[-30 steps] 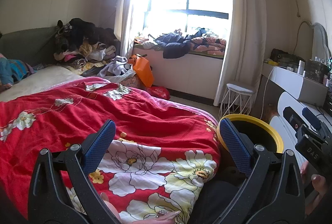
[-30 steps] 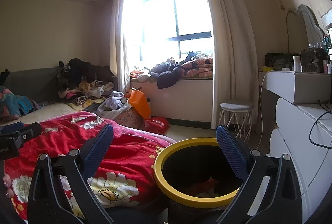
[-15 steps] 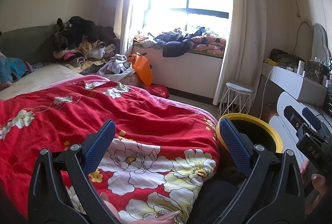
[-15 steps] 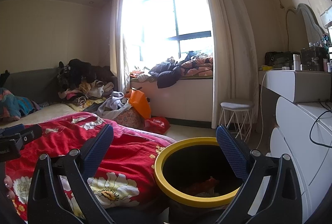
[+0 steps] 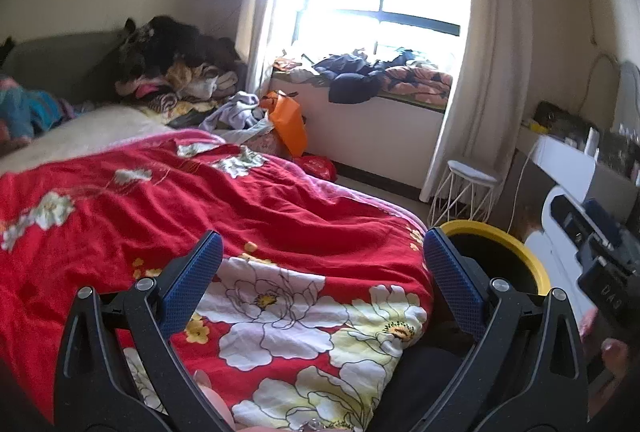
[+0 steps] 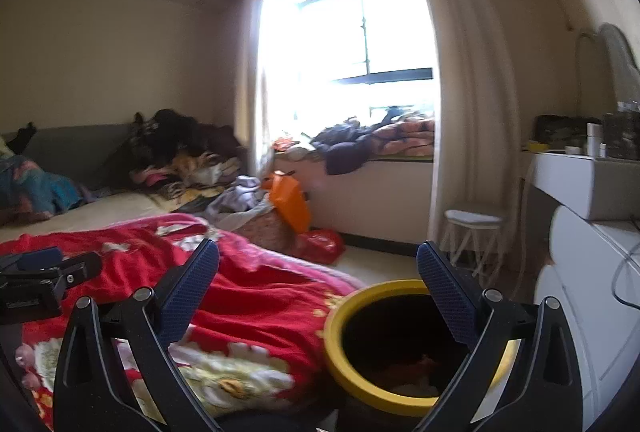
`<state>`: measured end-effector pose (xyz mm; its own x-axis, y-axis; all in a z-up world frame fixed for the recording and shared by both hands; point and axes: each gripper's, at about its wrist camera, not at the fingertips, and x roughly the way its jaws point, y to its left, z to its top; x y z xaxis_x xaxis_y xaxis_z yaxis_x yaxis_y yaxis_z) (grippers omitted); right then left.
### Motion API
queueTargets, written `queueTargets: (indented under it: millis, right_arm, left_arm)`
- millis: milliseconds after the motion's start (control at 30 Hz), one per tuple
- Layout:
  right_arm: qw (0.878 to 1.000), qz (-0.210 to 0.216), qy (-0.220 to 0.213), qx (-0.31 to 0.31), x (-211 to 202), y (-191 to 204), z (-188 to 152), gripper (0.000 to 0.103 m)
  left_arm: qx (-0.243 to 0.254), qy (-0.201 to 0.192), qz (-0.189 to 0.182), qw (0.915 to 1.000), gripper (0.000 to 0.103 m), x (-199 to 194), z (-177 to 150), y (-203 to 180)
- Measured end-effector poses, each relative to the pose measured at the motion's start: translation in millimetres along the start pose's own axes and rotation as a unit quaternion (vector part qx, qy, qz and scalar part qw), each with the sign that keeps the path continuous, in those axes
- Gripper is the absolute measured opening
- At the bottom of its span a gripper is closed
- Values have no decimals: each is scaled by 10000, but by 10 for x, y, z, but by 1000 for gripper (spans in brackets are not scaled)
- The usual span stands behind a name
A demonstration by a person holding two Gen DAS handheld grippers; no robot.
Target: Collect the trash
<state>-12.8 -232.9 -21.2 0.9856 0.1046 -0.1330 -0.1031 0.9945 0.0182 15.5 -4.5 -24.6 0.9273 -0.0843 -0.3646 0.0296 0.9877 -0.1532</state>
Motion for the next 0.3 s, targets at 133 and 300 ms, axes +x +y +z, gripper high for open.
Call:
queueTargets:
  millis: [133,300]
  right_arm:
    - [9966,762,231,-191,275,475,112,97]
    - [9643,2270,1334,-274,840,1548,142,97]
  left_arm:
    - [-501,199,755,9957,92,-27,67,518]
    - [-1385,585,2301,9615,92,-194,-24,1763]
